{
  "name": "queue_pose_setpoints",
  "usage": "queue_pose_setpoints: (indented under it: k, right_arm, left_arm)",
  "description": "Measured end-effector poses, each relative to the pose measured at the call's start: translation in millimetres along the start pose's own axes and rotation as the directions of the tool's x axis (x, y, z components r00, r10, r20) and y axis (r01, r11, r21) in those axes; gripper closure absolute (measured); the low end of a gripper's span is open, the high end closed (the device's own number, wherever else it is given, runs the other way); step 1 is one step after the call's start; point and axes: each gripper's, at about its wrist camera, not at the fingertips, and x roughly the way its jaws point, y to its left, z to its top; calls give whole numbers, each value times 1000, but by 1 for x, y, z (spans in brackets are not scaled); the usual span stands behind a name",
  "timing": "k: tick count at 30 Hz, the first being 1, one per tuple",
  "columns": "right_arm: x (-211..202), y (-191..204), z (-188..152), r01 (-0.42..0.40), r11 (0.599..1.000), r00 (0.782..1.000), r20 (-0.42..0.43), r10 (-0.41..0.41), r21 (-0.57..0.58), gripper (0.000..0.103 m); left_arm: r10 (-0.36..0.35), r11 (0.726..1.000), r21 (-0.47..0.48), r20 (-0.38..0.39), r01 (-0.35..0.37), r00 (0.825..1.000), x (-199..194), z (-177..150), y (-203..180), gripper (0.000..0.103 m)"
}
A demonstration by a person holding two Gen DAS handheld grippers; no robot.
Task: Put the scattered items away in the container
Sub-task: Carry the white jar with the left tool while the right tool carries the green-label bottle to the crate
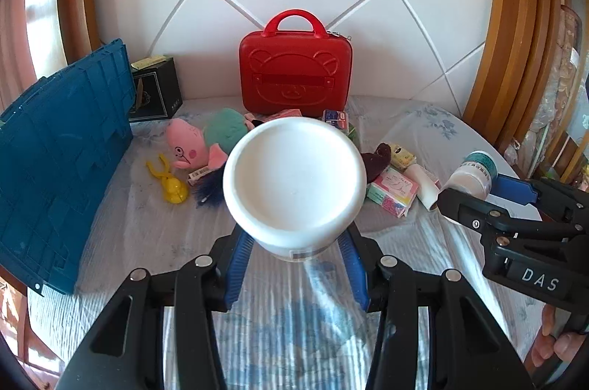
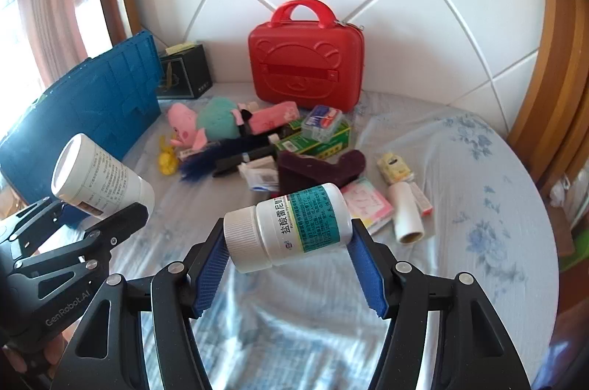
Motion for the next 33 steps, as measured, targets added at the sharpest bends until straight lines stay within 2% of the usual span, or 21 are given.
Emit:
queue_pose_setpoints:
  k: [8,15,20,33]
  right_arm:
    - [-17,100,-9,67,997,997,40,-69,49,40]
    - [-37,159,-4,91,994,993,67,-95,59,40]
    - [-38,185,3,85,996,994,68,-85,14,40]
    - [-20,220,35,-35,990,995,91,47,-134,40]
  left_arm:
    - [-51,997,63,22,49,998,-41,-19,90,57]
    - [-55,998,45,24,54,998,-65,-29,147,57]
    - [-37,999,11,48,37,998,-77,-30,168,57]
    - [100,991,-102,115,-88,988,-96,-8,210,57]
